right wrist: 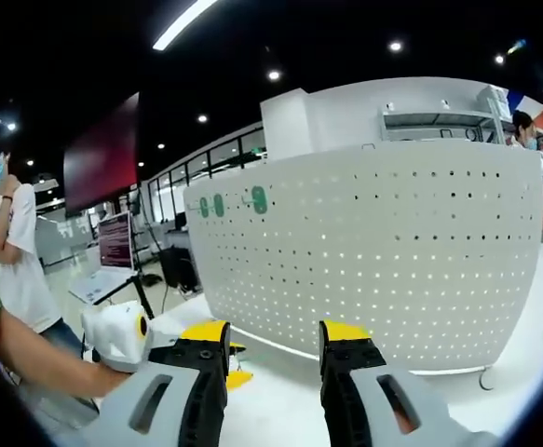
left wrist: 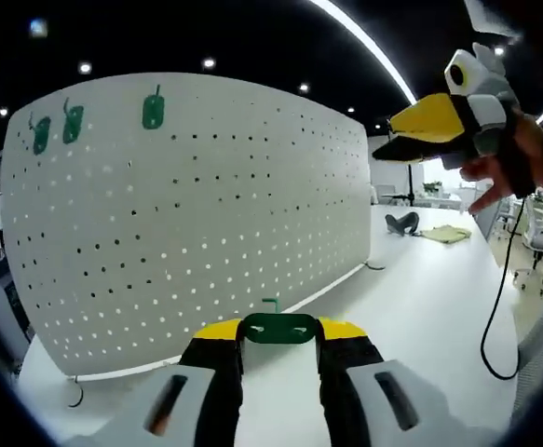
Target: Insert the hook assembly into the mounting plate slot until the hook locks in place.
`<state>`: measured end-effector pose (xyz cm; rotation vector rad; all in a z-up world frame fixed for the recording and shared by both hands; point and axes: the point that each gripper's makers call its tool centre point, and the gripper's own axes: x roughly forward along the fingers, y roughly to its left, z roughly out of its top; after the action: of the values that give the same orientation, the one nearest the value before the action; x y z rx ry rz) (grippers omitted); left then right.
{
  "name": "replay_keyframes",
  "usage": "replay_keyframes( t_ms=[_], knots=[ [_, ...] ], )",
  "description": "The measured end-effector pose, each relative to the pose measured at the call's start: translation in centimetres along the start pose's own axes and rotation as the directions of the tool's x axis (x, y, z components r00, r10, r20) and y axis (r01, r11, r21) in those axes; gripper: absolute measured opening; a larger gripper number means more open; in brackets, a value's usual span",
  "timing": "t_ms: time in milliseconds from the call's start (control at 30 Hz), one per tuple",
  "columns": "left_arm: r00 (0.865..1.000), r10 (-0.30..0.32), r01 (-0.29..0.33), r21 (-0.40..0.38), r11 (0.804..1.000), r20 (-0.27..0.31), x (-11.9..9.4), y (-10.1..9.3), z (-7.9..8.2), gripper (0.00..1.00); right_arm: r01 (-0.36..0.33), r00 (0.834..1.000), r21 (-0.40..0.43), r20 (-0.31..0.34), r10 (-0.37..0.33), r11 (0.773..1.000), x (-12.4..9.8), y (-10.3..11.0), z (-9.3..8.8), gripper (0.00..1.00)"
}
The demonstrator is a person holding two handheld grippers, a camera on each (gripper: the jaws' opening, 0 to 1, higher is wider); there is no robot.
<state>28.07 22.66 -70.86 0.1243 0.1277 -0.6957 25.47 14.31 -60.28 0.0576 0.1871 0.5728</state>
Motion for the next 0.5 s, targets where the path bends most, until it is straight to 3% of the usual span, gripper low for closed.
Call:
replay_keyframes(
  t_ms=[267,500],
  knots=[
    [0.995,-0.016,0.012,0.046,0.999,0.096,-3.8,-0.9,5.0,0.31,-0.062,0.998,-0.016,0.018,0.063,0.998,-0.7,2.0,2.4,0.38],
    [0.986,-0.017,0.004,0.079,0.997,0.167,-7.9,-1.7,8.8,0.31,-0.205,0.979,0.091,0.020,0.204,0.975,-1.6,5.3,3.9,0.36]
  ],
)
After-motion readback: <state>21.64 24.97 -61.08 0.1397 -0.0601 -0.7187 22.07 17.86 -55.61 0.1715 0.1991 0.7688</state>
